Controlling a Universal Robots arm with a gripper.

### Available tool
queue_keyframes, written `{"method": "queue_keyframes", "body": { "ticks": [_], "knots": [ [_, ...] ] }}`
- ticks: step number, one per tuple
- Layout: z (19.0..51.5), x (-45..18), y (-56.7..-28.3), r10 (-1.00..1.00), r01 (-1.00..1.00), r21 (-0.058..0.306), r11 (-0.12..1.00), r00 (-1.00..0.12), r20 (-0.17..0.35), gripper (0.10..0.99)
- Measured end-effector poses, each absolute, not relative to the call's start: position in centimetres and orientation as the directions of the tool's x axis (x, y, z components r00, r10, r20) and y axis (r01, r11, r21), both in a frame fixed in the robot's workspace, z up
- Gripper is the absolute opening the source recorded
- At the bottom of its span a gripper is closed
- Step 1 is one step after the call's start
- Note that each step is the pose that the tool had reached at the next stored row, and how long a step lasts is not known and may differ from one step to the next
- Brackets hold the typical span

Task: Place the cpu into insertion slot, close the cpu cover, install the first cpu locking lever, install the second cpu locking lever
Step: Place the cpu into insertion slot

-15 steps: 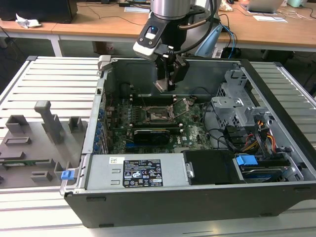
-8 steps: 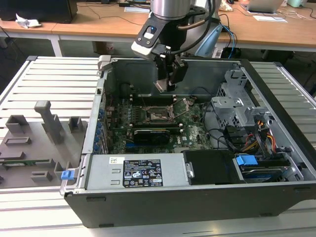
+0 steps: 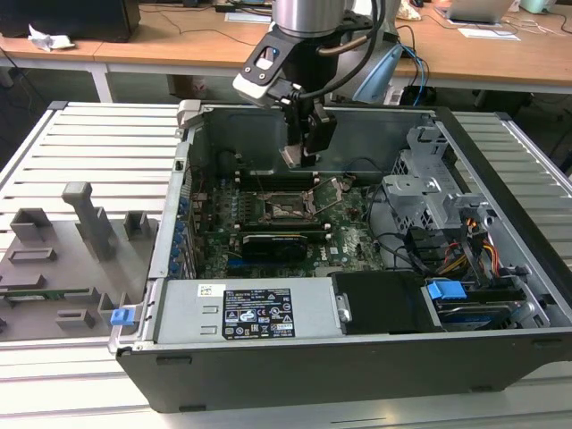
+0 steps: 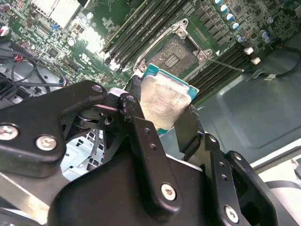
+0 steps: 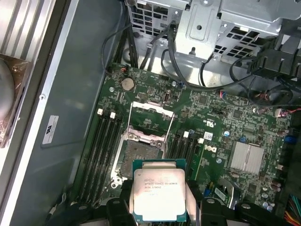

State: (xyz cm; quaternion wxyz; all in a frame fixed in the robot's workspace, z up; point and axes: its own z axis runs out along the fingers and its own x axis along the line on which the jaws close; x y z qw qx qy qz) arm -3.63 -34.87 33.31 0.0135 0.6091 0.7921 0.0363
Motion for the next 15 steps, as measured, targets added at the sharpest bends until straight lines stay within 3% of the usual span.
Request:
{"method": "queue_keyframes", "body": {
  "ticks": [15],
  "knots": [
    [33.01, -3.63, -34.86, 0.967, 0.965, 0.074, 0.250, -0.252, 0.023, 0.529]
  ]
}}
